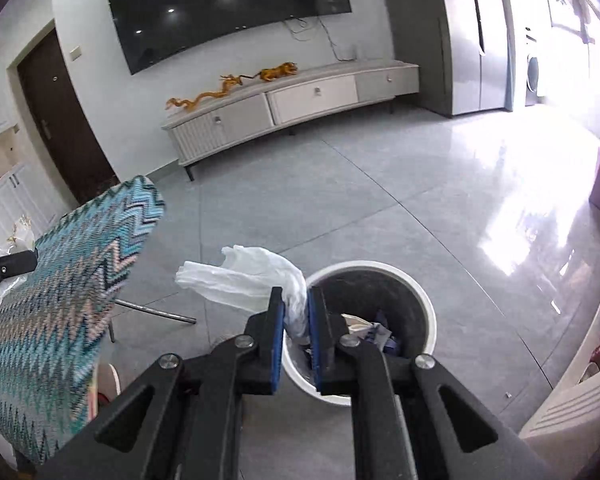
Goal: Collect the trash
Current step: 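Carry the snack bag and tissue over the bin and open both tools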
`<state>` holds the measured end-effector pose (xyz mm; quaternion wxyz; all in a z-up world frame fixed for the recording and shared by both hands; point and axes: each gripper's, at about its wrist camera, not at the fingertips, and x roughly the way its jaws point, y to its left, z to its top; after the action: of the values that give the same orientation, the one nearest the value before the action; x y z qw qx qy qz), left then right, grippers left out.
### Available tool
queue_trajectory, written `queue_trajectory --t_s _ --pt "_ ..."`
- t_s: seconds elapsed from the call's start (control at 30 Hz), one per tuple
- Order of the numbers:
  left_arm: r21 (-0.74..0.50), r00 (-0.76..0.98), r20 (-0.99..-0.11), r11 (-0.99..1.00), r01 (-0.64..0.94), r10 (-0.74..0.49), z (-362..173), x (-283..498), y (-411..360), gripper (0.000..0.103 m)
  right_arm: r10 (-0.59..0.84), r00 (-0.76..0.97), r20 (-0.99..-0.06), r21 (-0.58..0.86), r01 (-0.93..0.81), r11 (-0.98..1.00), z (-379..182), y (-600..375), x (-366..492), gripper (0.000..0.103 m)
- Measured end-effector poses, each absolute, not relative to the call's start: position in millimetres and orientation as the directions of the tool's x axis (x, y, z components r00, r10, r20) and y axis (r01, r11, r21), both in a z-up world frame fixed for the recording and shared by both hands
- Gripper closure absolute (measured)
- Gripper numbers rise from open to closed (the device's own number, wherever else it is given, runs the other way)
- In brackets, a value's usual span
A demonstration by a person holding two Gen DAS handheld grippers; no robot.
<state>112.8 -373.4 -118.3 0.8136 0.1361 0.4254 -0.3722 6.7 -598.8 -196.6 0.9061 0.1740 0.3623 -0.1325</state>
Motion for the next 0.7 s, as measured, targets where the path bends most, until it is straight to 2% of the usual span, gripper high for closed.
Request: queue_trajectory --t_s 0.23,0.5,0.67,0.7 --pt "-0.172 0.216 -0.84 0.622 0.764 -0.498 -175.5 128.1 -479.3 0.079 -0.137 0.63 -0.765 0.206 0.441 0.874 -254.5 -642.0 17.5 0.091" --pt "-0.289 0.108 -0.854 0.635 0.716 -0.51 -227.6 154.4 -535.0 0.072 -0.138 0.589 -0.796 0.194 0.465 0.864 -300.7 -660.7 42.1 0.089" --pt "-0.32 0.08 -0.858 0.651 0.688 -0.507 -249.4 161.4 -551.6 0.063 -0.117 0.562 -0.819 0.199 0.469 0.86 -331.1 -663.3 52.6 0.088" --pt "-0.321 0.079 -0.86 0.656 0.683 -0.504 -252.6 161.8 -552.3 0.056 -0.112 0.558 -0.822 0.203 0.472 0.858 -337.2 -663.4 54.1 0.083"
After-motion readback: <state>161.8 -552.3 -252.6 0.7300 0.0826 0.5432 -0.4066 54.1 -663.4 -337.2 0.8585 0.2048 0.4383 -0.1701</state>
